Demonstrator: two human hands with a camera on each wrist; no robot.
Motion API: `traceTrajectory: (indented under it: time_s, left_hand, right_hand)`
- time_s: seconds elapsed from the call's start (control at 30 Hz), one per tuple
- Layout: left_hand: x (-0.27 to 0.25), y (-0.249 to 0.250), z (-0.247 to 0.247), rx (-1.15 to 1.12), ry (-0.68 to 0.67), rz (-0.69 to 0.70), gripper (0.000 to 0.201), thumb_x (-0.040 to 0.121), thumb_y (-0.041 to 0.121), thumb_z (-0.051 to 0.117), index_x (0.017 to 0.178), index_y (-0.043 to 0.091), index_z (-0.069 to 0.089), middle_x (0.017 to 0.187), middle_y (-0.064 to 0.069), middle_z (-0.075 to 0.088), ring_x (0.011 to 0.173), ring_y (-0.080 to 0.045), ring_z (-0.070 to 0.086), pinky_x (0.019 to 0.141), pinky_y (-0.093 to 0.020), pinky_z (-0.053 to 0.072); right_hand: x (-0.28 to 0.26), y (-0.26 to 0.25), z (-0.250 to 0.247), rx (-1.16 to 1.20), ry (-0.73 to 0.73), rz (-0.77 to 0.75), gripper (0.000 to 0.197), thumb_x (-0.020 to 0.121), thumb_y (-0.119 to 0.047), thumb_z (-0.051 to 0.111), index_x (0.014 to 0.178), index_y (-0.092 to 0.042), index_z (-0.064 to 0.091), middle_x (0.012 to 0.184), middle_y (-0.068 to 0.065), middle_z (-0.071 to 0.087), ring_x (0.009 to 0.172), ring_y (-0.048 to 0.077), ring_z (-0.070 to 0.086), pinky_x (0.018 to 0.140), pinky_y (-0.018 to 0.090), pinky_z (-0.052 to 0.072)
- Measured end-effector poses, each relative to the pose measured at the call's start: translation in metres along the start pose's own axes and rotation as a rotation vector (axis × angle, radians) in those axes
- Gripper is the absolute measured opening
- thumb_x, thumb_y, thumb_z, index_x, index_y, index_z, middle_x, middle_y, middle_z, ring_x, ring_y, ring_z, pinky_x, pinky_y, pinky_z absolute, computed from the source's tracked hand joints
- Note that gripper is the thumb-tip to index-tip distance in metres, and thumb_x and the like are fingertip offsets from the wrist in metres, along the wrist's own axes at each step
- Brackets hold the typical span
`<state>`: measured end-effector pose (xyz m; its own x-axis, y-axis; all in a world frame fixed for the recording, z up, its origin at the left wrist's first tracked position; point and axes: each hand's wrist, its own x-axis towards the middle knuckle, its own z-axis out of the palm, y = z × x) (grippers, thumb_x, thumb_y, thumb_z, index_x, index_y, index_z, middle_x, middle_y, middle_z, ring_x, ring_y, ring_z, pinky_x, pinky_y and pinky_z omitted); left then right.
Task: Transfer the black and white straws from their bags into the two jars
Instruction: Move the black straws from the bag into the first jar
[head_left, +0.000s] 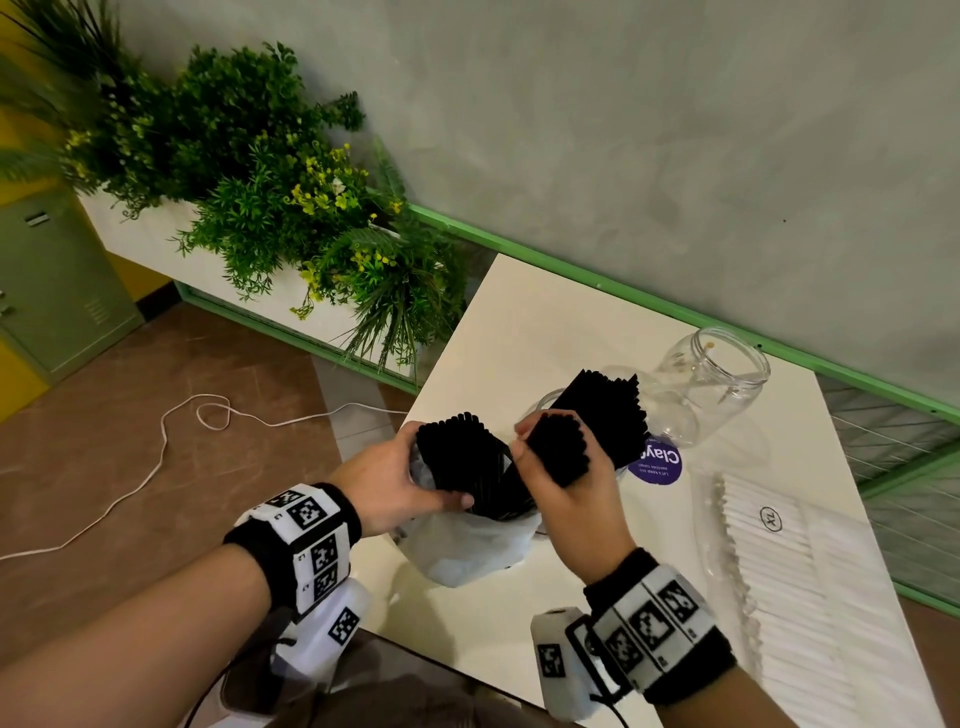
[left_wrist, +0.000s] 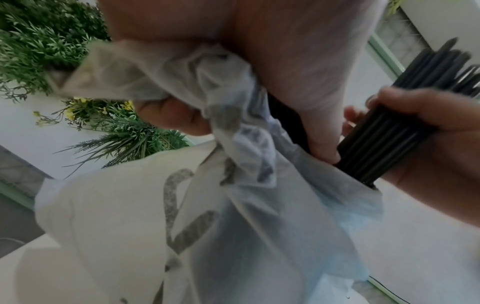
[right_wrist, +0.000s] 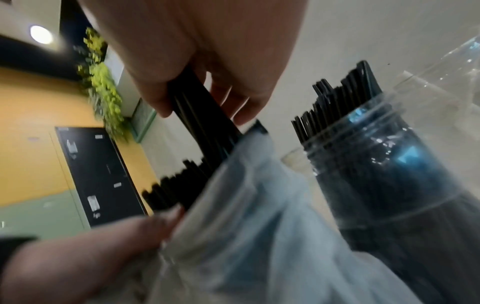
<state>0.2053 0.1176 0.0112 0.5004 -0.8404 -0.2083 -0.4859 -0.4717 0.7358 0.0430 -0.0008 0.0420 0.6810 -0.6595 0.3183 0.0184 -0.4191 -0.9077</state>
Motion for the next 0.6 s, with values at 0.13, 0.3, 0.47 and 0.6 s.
traceTrajectory:
  time_s: [0.13, 0.3, 0.47, 0.6]
  left_hand:
    - [0.0, 0.002, -0.001, 0.008, -0.016, -0.005, 0.087, 0.061, 0.064, 0.075, 0.132, 0.027, 0.039, 0.102, 0.015, 0.056, 0.094, -0.008, 0.055, 0.076, -0.024, 0.044]
    - [0.0, 0.005, -0.005, 0.035, -0.042, -0.007, 0.084, 0.067, 0.058, 0.075, 0.134, 0.024, 0.036, 0.099, 0.013, 0.053, 0.088, -0.008, 0.052, 0.061, -0.015, 0.038]
    - [-0.001, 0.004, -0.006, 0.024, -0.069, 0.014, 0.083, 0.066, 0.059, 0.075, 0.131, 0.024, 0.038, 0.099, 0.014, 0.055, 0.092, -0.008, 0.054, 0.072, -0.024, 0.042]
    - [-0.002, 0.003, -0.006, 0.009, -0.073, 0.031, 0.081, 0.066, 0.058, 0.075, 0.13, 0.026, 0.039, 0.102, 0.014, 0.056, 0.095, -0.008, 0.055, 0.076, -0.024, 0.044]
  right_hand:
    - [0.016, -0.021, -0.007, 0.186, 0.095, 0.03, 0.008, 0.09, -0.003, 0.059, 0.093, 0.004, 0.056, 0.085, 0.012, 0.067, 0.085, 0.027, 0.067, 0.087, 0.043, 0.052]
    - [0.044, -0.05, -0.022, 0.271, 0.234, -0.061, 0.029, 0.092, 0.012, 0.048, 0.113, -0.004, 0.038, 0.089, 0.007, 0.065, 0.081, 0.03, 0.069, 0.077, 0.048, 0.055]
    - [0.054, -0.071, -0.035, 0.283, 0.316, -0.1, 0.072, 0.089, 0.018, 0.044, 0.14, -0.027, 0.02, 0.099, 0.012, 0.058, 0.087, 0.031, 0.067, 0.077, 0.049, 0.057]
    - [0.057, -0.077, -0.041, 0.277, 0.393, -0.104, 0.079, 0.086, 0.019, 0.043, 0.141, -0.032, 0.018, 0.106, 0.013, 0.051, 0.088, 0.029, 0.067, 0.076, 0.054, 0.057]
